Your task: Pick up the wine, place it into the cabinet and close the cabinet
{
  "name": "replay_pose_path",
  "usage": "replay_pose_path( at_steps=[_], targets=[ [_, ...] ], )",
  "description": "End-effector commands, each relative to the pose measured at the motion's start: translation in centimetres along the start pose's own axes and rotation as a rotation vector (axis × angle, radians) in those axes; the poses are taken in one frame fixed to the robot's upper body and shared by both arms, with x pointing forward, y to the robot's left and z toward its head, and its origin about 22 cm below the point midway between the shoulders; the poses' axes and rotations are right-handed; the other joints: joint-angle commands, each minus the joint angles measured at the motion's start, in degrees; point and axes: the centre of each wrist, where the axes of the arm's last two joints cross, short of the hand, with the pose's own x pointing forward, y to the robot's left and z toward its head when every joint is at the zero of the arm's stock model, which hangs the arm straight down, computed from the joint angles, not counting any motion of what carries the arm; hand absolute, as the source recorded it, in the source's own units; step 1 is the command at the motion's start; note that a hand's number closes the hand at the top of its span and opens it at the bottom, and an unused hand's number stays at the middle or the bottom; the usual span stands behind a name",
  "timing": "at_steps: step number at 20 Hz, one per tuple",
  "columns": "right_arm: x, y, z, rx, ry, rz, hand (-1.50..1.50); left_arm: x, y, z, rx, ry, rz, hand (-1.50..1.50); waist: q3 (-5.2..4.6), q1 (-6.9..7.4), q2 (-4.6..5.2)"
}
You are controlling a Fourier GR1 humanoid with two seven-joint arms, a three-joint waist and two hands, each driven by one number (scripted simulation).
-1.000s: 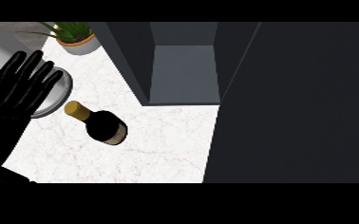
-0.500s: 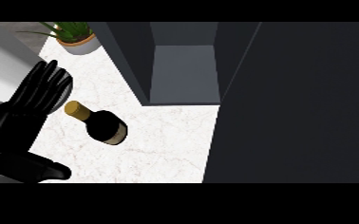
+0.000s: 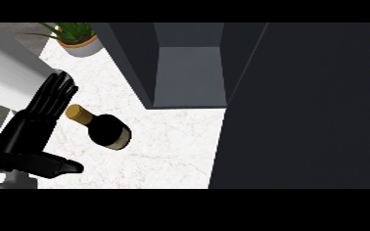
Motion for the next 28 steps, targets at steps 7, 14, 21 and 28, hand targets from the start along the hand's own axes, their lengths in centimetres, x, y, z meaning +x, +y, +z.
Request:
replay_pose_path(
  at_steps=[7, 14, 21, 28],
  targets=[
    [3.6, -0.8, 3.7, -0.025, -0.097, 0.040, -1.50, -3.9, 2.8, 1.5, 0.017, 0.072, -0.014, -1.50, 0.04, -0.15, 0.04],
    [3.6, -0.5, 2.6, -0.037, -0.100, 0.036, -1.50, -8.6, 2.9, 1.2, 0.025, 0.079, -0.012, -1.50, -0.03, -0.13, 0.15],
    [3.3, 0.6, 2.6, -0.053, -0.097, 0.014, -1.50, -10.3, 3.6, 1.8, 0.049, 0.091, -0.024, -1.50, -0.03, 0.07, -0.03],
    [4.1, -0.2, 4.1, -0.001, -0.096, 0.028, -1.50, -13.1, 4.1, 1.3, 0.013, 0.152, 0.053, -1.50, -0.04, -0.94, 0.02]
  ],
)
